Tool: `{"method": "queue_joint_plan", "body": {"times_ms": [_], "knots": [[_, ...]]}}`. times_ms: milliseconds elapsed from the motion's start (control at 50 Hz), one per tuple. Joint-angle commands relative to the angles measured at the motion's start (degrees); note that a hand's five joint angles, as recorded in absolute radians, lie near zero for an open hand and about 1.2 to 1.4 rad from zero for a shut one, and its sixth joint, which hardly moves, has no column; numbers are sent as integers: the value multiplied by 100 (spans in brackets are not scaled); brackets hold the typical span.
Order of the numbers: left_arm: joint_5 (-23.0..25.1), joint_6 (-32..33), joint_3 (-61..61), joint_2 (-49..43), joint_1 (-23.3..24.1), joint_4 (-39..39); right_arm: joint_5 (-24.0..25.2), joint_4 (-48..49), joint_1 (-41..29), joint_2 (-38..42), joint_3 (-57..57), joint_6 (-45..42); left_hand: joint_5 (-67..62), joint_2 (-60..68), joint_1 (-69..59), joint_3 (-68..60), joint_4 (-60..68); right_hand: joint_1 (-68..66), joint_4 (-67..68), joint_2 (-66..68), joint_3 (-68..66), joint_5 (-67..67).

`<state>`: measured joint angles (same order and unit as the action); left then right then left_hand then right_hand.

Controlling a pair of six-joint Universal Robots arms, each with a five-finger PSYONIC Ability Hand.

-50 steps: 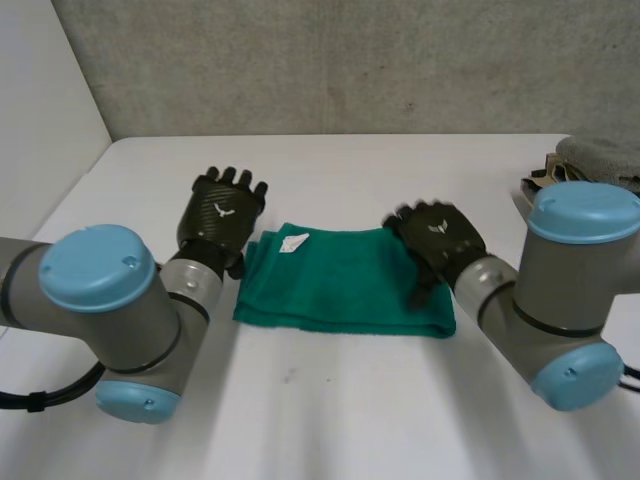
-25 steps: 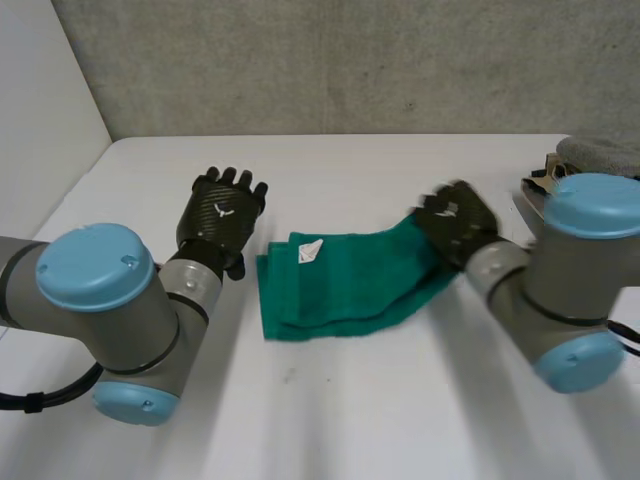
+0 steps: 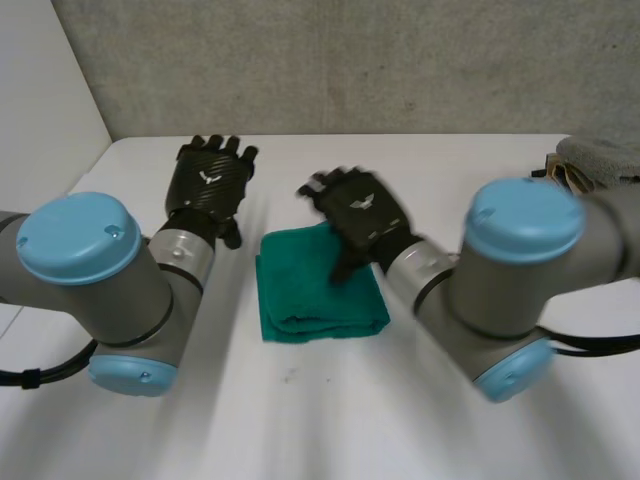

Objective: Fold the laundry.

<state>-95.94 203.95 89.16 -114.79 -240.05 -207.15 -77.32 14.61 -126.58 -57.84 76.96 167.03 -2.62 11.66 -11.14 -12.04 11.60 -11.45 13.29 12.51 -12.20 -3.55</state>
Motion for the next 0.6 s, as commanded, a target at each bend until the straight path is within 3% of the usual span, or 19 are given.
{"method": "queue_joint_plan", "body": {"times_ms": [20,280,380,520,600], "knots": [[58,-909,-460,-184,617,358,-81,-968,502,-316,-216,1016,72,23,-76,15,29,145,-329,-251,220,355],[-258,-998,-1436,-1476,749,1826,-12,-2418,591,1590,-2025,981,-247,343,-395,-305,349,145,-329,-251,220,355],[-416,-376,-1559,-1783,679,2318,147,-2700,565,2066,-2431,902,-231,326,-379,-288,332,145,-329,-251,220,355],[-346,-101,-1489,-1793,608,2398,59,-2762,547,2146,-2511,67,-180,276,-329,-238,282,145,-329,-251,220,355],[-302,-110,-1542,-1557,643,2346,42,-2709,547,1716,-2370,-188,70,25,-78,13,31,145,-329,-251,220,355]]}}
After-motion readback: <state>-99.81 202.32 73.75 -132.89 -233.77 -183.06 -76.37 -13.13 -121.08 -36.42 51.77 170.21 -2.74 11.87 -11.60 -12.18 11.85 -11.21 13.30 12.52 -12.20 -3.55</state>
